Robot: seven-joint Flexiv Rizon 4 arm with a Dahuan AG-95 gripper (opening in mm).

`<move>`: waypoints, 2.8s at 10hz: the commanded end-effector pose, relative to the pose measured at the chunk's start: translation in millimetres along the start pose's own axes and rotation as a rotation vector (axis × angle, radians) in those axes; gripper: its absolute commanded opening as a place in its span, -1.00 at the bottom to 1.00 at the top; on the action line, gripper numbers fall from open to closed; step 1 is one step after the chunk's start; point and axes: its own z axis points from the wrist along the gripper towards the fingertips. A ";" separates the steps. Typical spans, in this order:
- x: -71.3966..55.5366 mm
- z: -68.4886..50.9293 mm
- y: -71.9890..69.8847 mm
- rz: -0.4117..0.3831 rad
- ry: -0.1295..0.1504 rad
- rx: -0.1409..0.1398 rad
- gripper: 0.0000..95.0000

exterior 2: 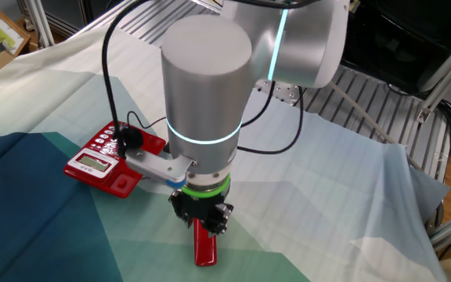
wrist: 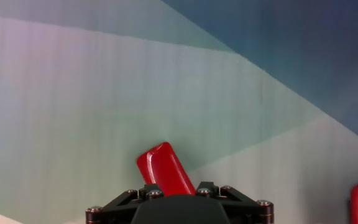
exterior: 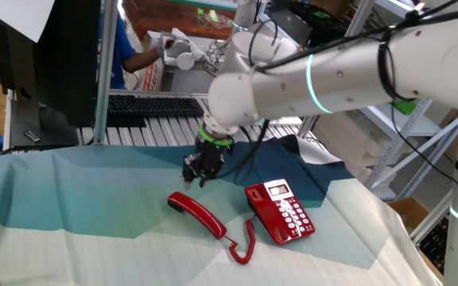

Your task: Place the handset of the telephone on the corresponding phone cradle

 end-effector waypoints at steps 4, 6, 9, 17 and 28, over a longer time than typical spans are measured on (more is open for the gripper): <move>1.0 2.9 -4.6 0.019 0.008 -0.002 -0.20; 1.0 2.9 -4.6 0.031 0.010 -0.007 -0.20; 1.0 2.9 -4.6 0.075 0.036 0.045 -0.20; 1.0 2.9 -4.6 0.069 0.087 0.069 -0.20; -3.0 17.2 1.7 -0.147 0.057 0.053 -0.20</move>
